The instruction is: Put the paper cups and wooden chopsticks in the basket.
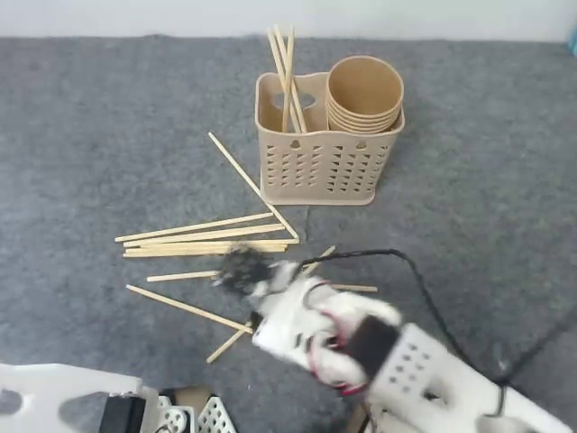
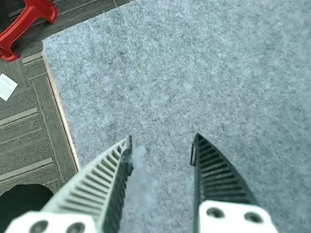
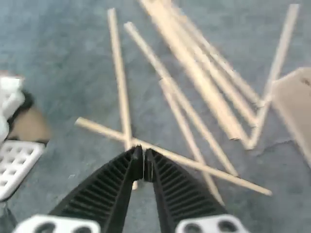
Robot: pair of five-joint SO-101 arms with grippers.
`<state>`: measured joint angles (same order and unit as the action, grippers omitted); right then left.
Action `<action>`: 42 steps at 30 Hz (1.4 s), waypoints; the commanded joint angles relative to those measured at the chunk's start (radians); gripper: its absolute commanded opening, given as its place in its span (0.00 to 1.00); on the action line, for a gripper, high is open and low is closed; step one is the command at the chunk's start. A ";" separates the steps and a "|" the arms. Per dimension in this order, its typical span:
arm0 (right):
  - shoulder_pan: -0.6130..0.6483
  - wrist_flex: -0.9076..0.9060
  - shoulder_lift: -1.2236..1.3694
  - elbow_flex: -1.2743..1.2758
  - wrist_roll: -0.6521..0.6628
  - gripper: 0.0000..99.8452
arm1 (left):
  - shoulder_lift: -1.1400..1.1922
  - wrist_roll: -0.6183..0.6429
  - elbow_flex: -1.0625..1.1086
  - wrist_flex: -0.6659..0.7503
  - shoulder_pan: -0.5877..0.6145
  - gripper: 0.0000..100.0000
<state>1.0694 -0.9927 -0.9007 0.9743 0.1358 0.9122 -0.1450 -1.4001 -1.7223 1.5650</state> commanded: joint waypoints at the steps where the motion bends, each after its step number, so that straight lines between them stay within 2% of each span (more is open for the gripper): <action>1: 0.042 0.076 0.182 -0.023 0.015 0.15 | -0.012 0.005 -0.045 -0.031 0.015 0.19; 4: 0.044 0.110 0.361 -0.086 0.015 0.20 | -0.012 0.005 -0.045 -0.029 0.025 0.19; 11: 0.122 0.113 0.756 -0.259 0.017 0.13 | -0.011 0.003 -0.045 -0.009 0.028 0.19; 17: 0.108 0.125 0.954 -0.382 0.112 0.13 | -0.011 0.003 -0.044 -0.009 0.028 0.19; 23: 0.104 0.056 0.894 -0.407 0.155 0.13 | -0.011 0.003 -0.044 -0.008 0.029 0.19; 27: 0.119 -0.047 0.745 -0.407 0.212 0.13 | -0.011 0.003 -0.044 -0.008 0.028 0.19; 31: 0.116 -0.073 0.598 -0.407 0.218 0.13 | -0.011 0.003 -0.044 -0.008 0.025 0.19; 35: 0.117 -0.047 0.579 -0.405 0.259 0.13 | -0.011 0.003 -0.044 -0.008 0.026 0.19; 42: 0.117 0.136 0.745 -0.407 0.245 0.13 | 0.020 0.003 -0.050 -0.008 0.026 0.19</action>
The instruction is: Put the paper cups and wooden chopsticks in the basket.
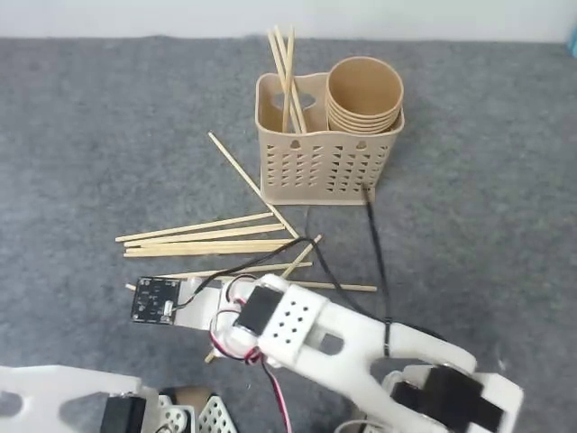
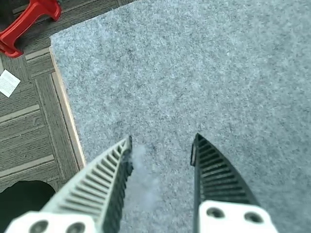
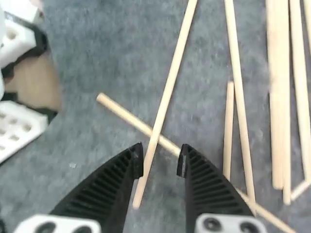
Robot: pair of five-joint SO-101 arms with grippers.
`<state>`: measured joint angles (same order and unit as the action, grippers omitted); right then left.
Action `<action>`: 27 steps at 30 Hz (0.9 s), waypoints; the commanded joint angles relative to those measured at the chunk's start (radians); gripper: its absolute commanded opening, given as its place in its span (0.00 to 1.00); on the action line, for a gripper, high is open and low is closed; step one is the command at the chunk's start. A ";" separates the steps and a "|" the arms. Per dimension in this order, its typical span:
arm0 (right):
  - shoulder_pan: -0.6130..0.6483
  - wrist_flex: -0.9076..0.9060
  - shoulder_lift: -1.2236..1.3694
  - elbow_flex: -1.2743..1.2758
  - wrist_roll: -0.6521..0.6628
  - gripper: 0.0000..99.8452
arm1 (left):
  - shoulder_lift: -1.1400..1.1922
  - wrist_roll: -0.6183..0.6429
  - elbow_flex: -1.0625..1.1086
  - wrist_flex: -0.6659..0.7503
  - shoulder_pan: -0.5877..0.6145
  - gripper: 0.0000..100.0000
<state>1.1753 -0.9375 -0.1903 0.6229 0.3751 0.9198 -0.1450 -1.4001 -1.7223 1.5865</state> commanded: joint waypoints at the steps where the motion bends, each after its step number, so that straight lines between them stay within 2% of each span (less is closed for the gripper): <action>1: 0.012 0.107 0.053 -0.055 0.005 0.13 | 0.023 0.003 -0.050 -0.008 0.002 0.19; 6: 0.012 0.173 0.133 -0.071 -0.074 0.13 | 0.046 0.003 -0.050 0.014 -0.002 0.19; 20: 0.019 0.219 0.302 -0.123 -0.080 0.12 | 0.048 0.003 -0.050 0.020 0.000 0.19; 24: 0.019 0.217 0.295 -0.127 -0.080 0.01 | 0.048 0.003 -0.050 0.020 0.000 0.19; 27: 0.016 0.216 0.265 -0.126 -0.080 0.01 | 0.048 0.003 -0.047 0.020 0.002 0.19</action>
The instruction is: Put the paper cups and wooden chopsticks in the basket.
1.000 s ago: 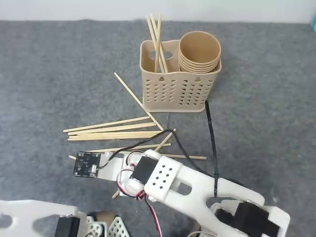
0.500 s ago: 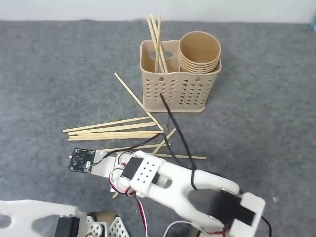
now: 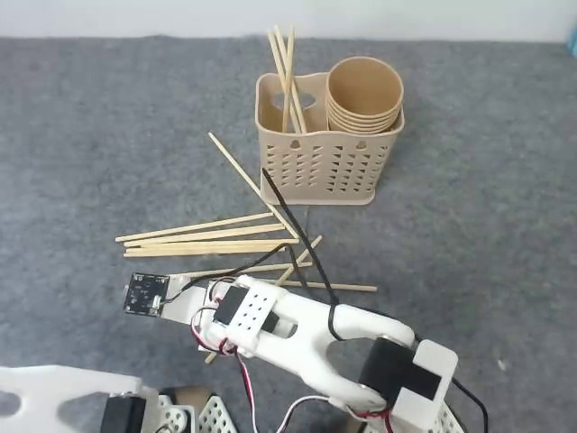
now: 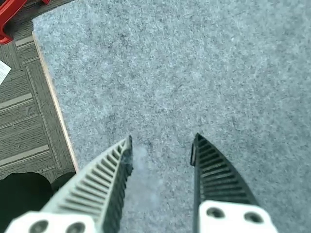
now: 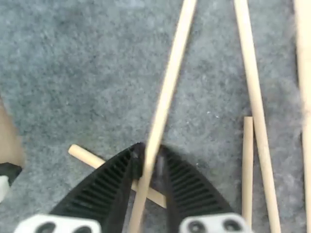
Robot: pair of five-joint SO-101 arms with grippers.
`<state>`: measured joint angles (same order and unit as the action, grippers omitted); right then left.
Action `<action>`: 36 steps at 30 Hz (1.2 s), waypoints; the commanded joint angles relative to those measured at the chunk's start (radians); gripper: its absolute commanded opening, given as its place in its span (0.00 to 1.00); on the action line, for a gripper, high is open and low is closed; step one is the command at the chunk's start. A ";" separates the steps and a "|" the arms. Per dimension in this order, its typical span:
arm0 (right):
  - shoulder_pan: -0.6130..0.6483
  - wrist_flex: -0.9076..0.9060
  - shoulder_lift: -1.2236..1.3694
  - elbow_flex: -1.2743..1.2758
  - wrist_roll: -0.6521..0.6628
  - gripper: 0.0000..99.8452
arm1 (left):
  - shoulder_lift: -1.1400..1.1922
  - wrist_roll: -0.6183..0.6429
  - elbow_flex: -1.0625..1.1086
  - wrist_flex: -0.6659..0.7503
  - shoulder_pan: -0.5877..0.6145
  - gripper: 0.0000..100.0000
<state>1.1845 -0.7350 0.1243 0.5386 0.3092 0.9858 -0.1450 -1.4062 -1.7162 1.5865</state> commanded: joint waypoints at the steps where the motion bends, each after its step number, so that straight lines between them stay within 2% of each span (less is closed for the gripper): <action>1: 0.007 0.013 -0.064 -0.038 -0.014 0.01 | -0.018 0.003 -0.041 0.014 0.002 0.19; 9: -0.001 -0.127 -0.243 -0.089 -0.012 0.01 | -0.018 0.003 -0.041 0.014 0.002 0.19; 13: -0.076 -0.156 -0.421 -0.132 -0.066 0.01 | -0.018 0.003 -0.039 0.009 -0.002 0.19; 16: -0.153 -0.058 -0.562 -0.150 -0.164 0.01 | -0.017 0.003 -0.039 0.009 -0.003 0.19; 20: -0.257 0.136 -0.711 -0.144 -0.204 0.01 | -0.029 0.008 -0.061 0.005 -0.020 0.19; 23: -0.348 0.266 -0.753 -0.141 -0.259 0.01 | -0.023 0.012 -0.157 -0.043 -0.049 0.19; 28: -0.493 0.496 -0.753 -0.140 -0.381 0.01 | -0.052 0.101 -0.243 -0.043 -0.124 0.19; 31: -0.567 0.631 -0.725 -0.140 -0.430 0.01 | -0.117 0.101 -0.193 -0.043 -0.195 0.19; 36: -0.659 0.733 -0.664 -0.140 -0.431 0.01 | -0.327 0.095 0.105 -0.043 -0.290 0.19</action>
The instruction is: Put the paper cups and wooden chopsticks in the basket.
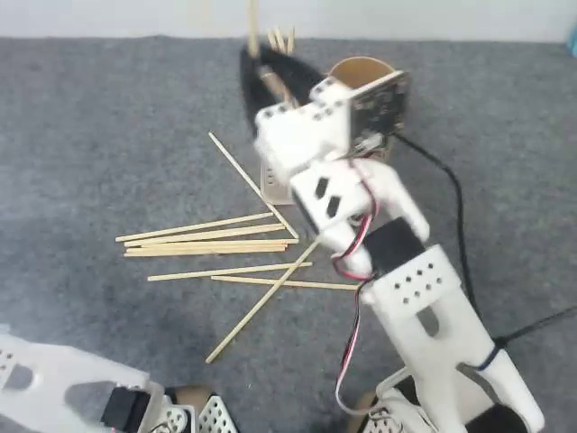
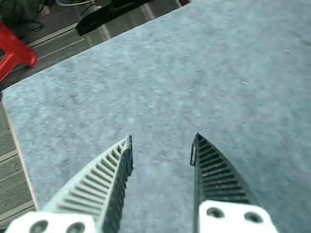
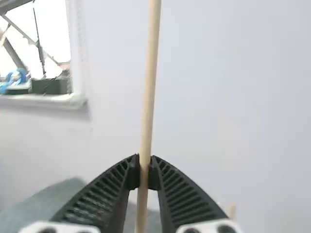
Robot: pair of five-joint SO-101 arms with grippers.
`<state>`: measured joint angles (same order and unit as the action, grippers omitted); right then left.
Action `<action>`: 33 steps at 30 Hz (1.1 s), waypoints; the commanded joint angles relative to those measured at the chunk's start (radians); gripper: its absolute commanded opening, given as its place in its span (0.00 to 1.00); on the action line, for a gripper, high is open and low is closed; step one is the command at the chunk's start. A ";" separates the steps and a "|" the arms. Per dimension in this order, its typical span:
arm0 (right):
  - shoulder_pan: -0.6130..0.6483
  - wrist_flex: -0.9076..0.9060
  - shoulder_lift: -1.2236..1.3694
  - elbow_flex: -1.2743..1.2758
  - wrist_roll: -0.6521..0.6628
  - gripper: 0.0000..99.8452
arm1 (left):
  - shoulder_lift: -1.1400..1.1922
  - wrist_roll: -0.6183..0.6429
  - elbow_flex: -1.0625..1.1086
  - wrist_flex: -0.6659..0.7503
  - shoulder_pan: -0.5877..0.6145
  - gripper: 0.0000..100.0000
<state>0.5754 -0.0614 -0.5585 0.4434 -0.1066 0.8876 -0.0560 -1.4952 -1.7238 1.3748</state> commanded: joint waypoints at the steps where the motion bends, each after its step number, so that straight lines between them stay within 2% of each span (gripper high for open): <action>1: -0.062 0.061 0.036 -0.044 -0.015 0.01 | -0.279 0.006 0.268 -0.035 -0.095 0.19; 5: -0.107 0.082 0.108 -0.044 -0.017 0.01 | -0.462 0.006 0.504 -0.031 -0.167 0.19; 12: -0.177 0.363 0.305 -0.051 -0.014 0.01 | -0.724 -0.002 0.797 -0.031 -0.310 0.19; 14: -0.174 0.390 0.349 -0.051 -0.012 0.01 | -0.795 -0.002 0.885 -0.023 -0.348 0.19; 22: -0.170 0.389 0.458 -0.051 0.041 0.01 | -1.126 -0.002 1.360 0.157 -0.546 0.19; 24: -0.170 0.389 0.476 -0.049 0.081 0.04 | -1.243 -0.006 1.508 0.210 -0.611 0.19; 30: -0.151 0.314 0.444 -0.049 0.107 0.22 | -1.577 -0.075 1.983 0.351 -0.842 0.19; 33: -0.151 0.245 0.364 -0.049 0.100 0.23 | -1.685 -0.137 2.146 0.394 -0.941 0.19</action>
<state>0.4143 0.2424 -0.0921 0.4434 -0.0146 -0.6206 -0.1220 0.4519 -1.4001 0.5585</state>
